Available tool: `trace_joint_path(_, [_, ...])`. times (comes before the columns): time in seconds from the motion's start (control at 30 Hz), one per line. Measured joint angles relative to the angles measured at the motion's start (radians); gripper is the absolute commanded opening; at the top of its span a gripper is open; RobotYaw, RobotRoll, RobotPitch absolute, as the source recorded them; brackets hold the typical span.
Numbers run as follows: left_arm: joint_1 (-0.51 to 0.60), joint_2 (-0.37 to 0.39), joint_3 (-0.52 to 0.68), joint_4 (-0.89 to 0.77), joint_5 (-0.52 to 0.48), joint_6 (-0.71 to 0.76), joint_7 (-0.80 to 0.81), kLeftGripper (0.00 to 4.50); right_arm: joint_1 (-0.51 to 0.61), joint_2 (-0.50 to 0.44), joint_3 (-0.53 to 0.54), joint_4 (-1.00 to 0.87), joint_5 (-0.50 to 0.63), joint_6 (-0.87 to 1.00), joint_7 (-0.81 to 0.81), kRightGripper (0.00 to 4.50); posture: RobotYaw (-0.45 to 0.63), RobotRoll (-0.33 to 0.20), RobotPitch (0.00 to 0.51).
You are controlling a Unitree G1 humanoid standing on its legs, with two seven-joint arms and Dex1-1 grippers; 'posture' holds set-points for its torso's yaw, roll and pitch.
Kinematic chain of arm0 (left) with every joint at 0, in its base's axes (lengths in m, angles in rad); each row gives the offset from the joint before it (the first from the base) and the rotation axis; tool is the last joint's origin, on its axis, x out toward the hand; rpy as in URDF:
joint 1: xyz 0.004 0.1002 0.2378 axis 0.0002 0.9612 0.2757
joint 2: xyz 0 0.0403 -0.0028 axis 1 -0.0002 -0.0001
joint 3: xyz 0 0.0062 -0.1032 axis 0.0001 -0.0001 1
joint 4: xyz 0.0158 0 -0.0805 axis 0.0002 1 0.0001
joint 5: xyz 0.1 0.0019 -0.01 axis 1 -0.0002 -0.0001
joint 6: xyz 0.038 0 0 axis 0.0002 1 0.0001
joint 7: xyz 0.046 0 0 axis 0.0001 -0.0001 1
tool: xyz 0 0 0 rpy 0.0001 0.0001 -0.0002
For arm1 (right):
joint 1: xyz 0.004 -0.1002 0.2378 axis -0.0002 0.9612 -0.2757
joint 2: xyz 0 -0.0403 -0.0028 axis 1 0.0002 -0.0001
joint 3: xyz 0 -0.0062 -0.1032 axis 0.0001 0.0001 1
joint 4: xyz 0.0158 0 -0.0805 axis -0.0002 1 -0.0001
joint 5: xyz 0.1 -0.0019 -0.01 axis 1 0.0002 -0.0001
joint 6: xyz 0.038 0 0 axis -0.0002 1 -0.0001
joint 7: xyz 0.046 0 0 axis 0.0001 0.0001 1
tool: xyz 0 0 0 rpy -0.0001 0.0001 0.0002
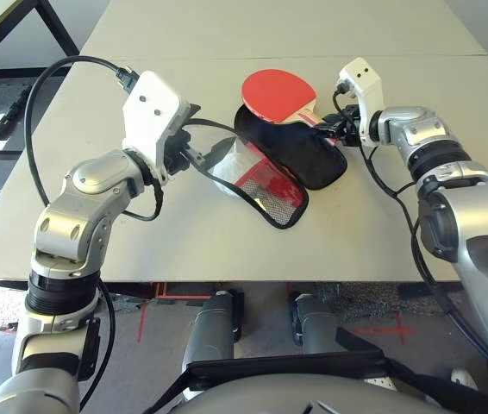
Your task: Store the ping-pong paddle in its case and zip it.
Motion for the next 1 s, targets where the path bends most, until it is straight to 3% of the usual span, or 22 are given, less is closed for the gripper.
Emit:
trace_joint_path(0.5, [0.005, 0.0, -0.001, -0.004, 0.003, 0.003, 0.006, 4.5, 0.079, 0.012, 0.059, -0.11, -0.005, 0.098, 0.011, 1.22, 0.28, 0.0, 0.2])
trace_joint_path(1.0, [0.005, 0.001, -0.006, 0.0, 0.005, 0.002, 0.005, 4.5, 0.259, -0.017, 0.072, -0.483, 0.022, 0.307, 0.018, 1.22, 0.26, 0.0, 0.202])
